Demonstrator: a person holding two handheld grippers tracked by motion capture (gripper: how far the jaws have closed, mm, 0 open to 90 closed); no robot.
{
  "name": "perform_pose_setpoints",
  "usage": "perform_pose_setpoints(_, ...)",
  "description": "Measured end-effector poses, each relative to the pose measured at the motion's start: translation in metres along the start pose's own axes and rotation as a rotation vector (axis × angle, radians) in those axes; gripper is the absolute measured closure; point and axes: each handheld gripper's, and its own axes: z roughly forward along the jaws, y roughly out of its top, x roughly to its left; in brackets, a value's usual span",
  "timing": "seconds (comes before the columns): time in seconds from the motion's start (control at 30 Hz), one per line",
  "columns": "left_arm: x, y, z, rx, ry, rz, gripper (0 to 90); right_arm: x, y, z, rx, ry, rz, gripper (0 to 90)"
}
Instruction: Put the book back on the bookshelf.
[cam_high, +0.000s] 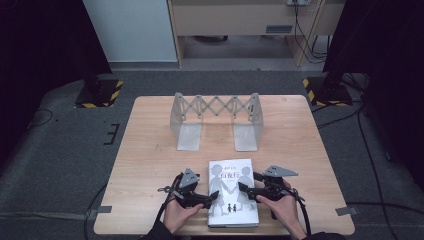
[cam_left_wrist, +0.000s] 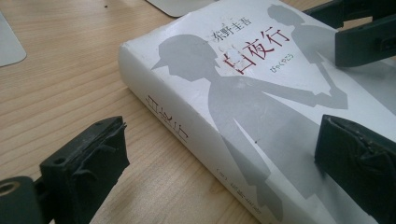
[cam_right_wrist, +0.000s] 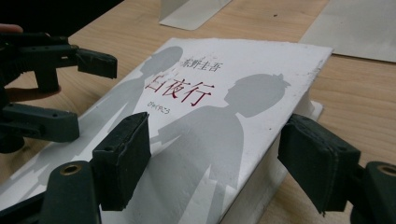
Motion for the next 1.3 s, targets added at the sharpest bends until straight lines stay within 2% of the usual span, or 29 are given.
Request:
perform_pose_setpoints(0.17,-0.001,0.002,-0.003,-0.001,-0.008,0.026,4.0,0.002,0.008,0.000,-0.037,0.008,0.006,25.3)
perform_pose_setpoints(0.33,0.000,0.003,-0.006,-0.004,-0.011,0.028,8.2,0.005,0.015,0.002,-0.073,0.028,0.031,25.0)
perform_pose_setpoints(0.5,0.002,0.002,-0.007,-0.006,-0.006,0.018,9.7,0.007,0.017,0.006,-0.071,0.046,0.057,24.8)
perform_pose_setpoints(0.77,0.002,0.002,-0.008,-0.009,-0.004,0.022,12.4,0.011,0.017,0.013,-0.058,0.049,0.065,23.3)
perform_pose_setpoints(0.93,0.005,0.001,-0.010,-0.010,0.003,0.014,14.5,0.011,0.017,0.014,-0.068,0.060,0.080,23.6)
perform_pose_setpoints(1.03,0.006,0.000,-0.010,-0.012,0.004,0.007,14.8,0.012,0.017,0.016,-0.082,0.082,0.097,23.8)
perform_pose_setpoints(1.1,0.006,0.000,-0.010,-0.011,0.004,0.008,14.8,0.012,0.017,0.019,-0.072,0.093,0.098,23.8)
perform_pose_setpoints(1.17,0.006,0.001,-0.010,-0.007,0.005,0.012,14.9,0.014,0.015,0.024,-0.037,0.108,0.096,24.8)
perform_pose_setpoints(1.23,0.007,0.000,-0.010,-0.006,0.007,0.011,15.2,0.017,0.013,0.028,-0.012,0.088,0.077,22.3)
perform_pose_setpoints(1.3,0.007,0.000,-0.010,-0.008,0.012,0.011,15.4,0.015,0.013,0.027,-0.013,0.094,0.090,25.9)
